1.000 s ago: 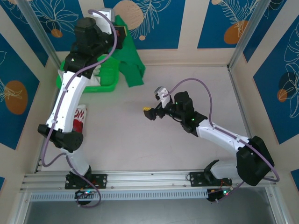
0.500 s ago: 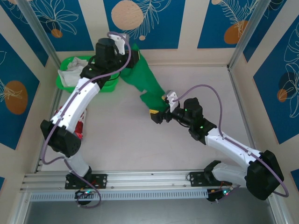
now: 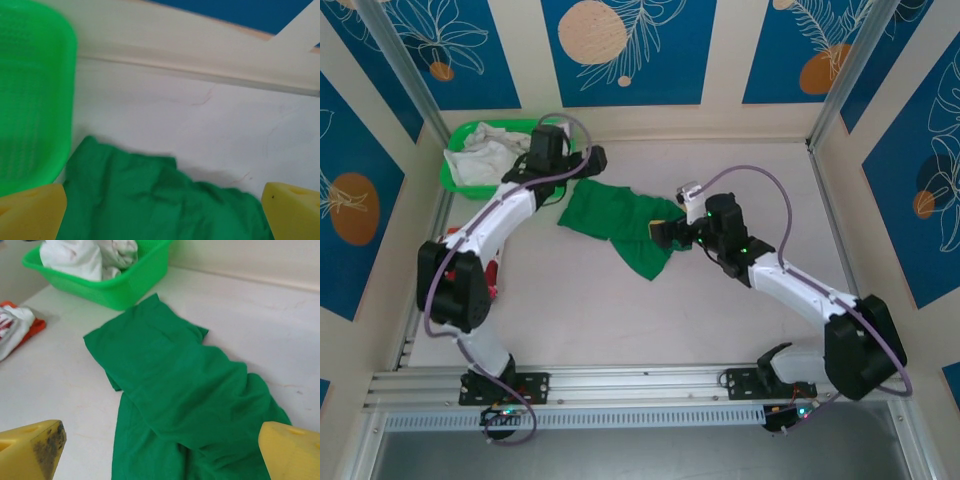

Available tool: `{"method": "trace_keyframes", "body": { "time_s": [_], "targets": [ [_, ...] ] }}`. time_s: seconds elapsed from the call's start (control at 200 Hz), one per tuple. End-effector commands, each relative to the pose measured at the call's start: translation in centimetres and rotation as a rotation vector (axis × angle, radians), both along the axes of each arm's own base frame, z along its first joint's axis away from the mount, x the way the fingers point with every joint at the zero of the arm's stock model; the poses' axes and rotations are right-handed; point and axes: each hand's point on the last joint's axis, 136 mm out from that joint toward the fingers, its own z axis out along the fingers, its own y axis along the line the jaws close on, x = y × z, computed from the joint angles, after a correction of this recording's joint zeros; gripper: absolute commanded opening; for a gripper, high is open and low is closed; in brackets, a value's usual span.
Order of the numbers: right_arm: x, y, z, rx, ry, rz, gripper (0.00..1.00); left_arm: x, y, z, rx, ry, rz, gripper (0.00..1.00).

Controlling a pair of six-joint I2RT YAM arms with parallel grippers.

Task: Fold and stack the t-shirts

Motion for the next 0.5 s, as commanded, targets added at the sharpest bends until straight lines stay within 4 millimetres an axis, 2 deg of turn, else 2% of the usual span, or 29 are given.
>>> {"method": "trace_keyframes", "body": {
  "time_s": [0.0, 0.115, 0.26, 0.38, 0.495],
  "targets": [
    [1.0, 2.1, -0.7, -0.066, 0.008, 0.045, 0.99, -3.3, 3.7, 0.1, 0.007, -0.057, 0.155, 1.0],
    [2.3, 5.3, -2.3, -0.127, 0.009, 0.125, 0.99, -7.8, 7.2, -2.0, 0.058, -0.037, 0.253, 1.0],
    [3.9, 10.1, -5.5, -0.209, 0.042, 0.214, 0.97, -13.6, 10.8, -3.9, 0.117, 0.008, 0.339, 1.0],
    [5.1, 14.0, -7.6, -0.266, 0.049, 0.26, 0.91, -17.3, 12.8, -5.0, 0.124, 0.025, 0.387, 1.0],
    [6.2, 17.3, -10.2, -0.378, 0.039, 0.283, 0.84, -19.4, 13.5, -5.8, 0.118, 0.04, 0.392, 1.0]
  ]
}}
